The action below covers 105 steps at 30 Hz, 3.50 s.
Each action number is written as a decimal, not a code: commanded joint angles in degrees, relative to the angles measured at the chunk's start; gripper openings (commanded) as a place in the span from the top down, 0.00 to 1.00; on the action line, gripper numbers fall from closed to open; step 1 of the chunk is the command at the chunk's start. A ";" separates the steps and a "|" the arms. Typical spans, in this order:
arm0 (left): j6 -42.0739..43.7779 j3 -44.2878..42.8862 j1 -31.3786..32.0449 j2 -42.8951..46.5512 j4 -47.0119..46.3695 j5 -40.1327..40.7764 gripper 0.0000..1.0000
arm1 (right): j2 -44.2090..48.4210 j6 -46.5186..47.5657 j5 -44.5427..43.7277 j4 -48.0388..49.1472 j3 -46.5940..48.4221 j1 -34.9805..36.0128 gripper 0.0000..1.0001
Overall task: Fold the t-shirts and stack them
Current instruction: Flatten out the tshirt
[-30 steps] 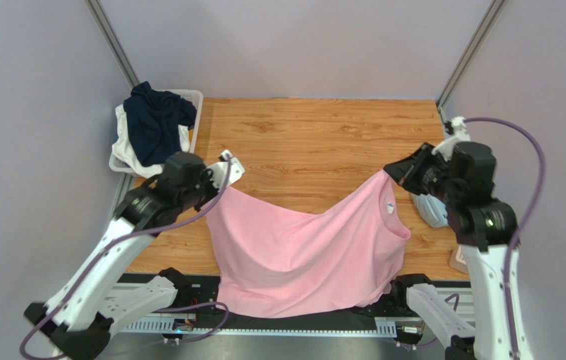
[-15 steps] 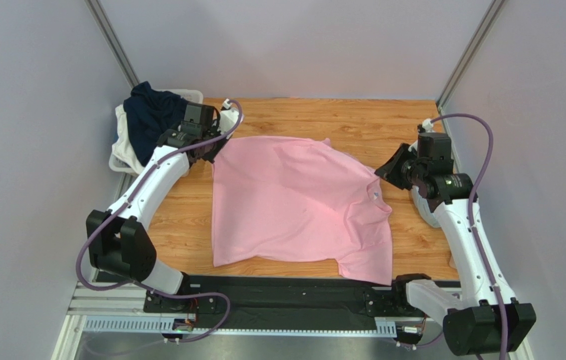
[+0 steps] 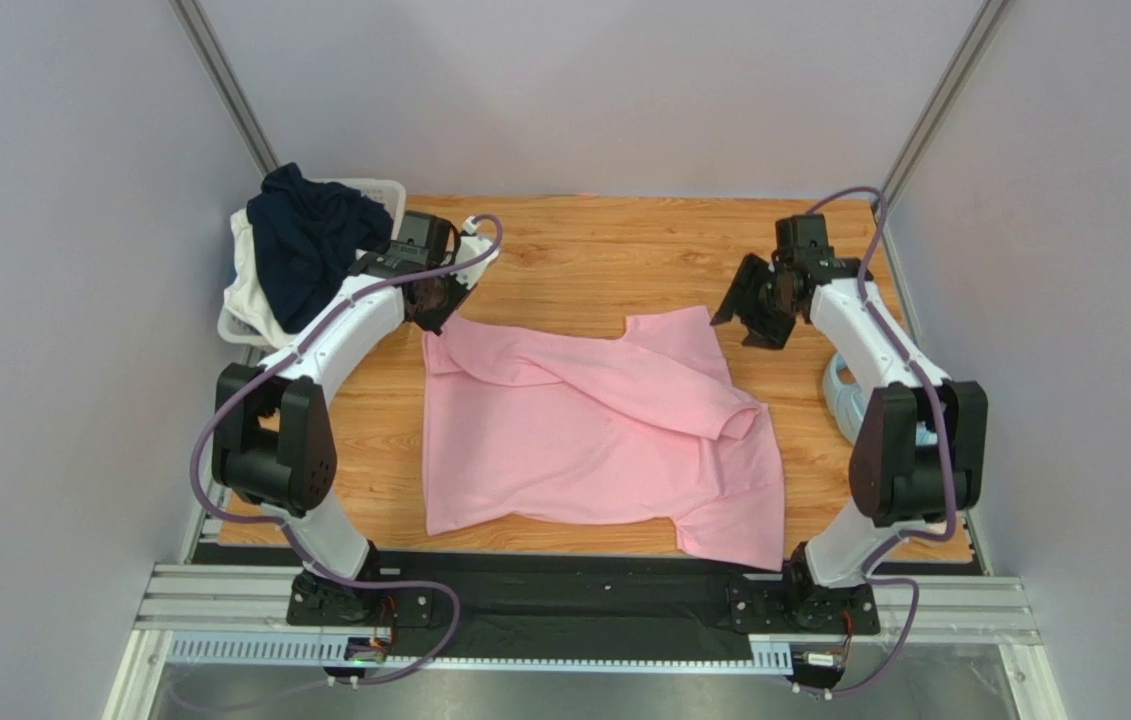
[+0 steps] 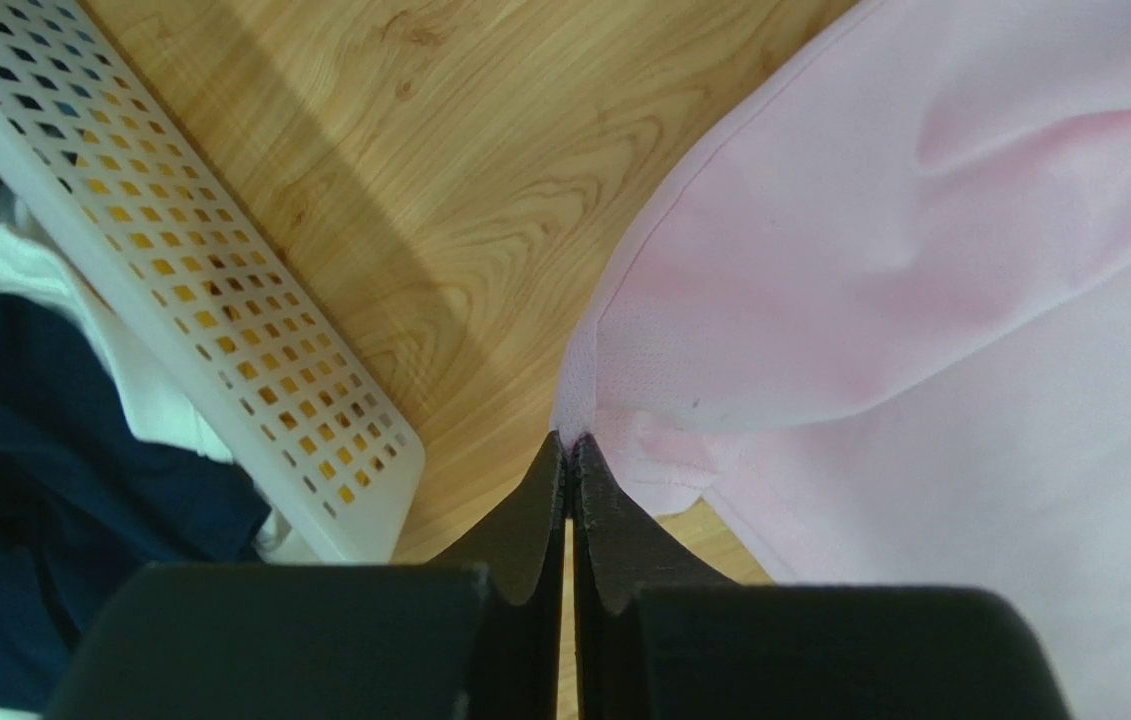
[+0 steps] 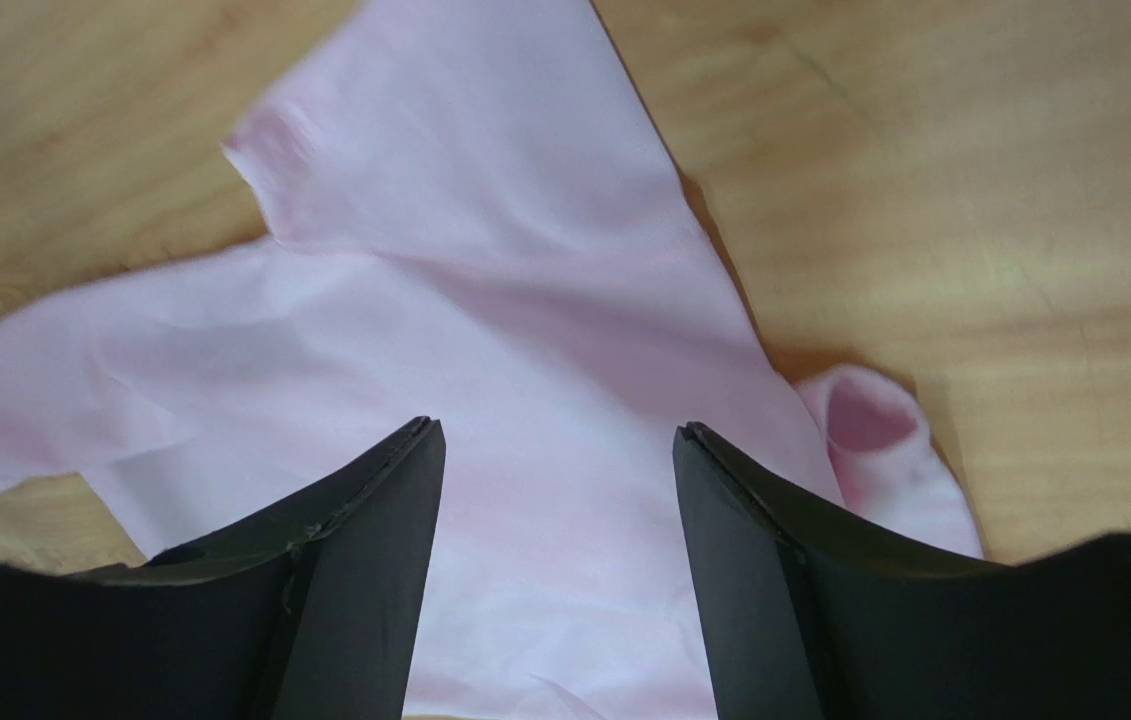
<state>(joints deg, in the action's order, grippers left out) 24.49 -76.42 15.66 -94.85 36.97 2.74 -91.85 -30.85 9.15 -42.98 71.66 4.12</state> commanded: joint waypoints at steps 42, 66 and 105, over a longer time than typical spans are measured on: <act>-3.31 -2.59 -0.02 0.10 -1.37 -4.15 1.00 | -38.05 5.45 6.14 2.55 34.08 -1.05 0.57; -3.66 -1.19 -0.19 1.16 -2.08 -5.29 1.00 | -40.68 5.45 5.97 2.47 33.80 0.63 0.66; -4.01 -0.66 -0.89 1.51 -1.99 -7.58 1.00 | -45.25 16.43 -12.57 -5.36 45.85 2.73 0.60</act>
<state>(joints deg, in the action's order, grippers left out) 21.74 -76.23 15.20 -95.46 35.35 -3.20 -135.72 -18.09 2.57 -47.53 115.57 4.84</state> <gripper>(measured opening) 0.006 0.393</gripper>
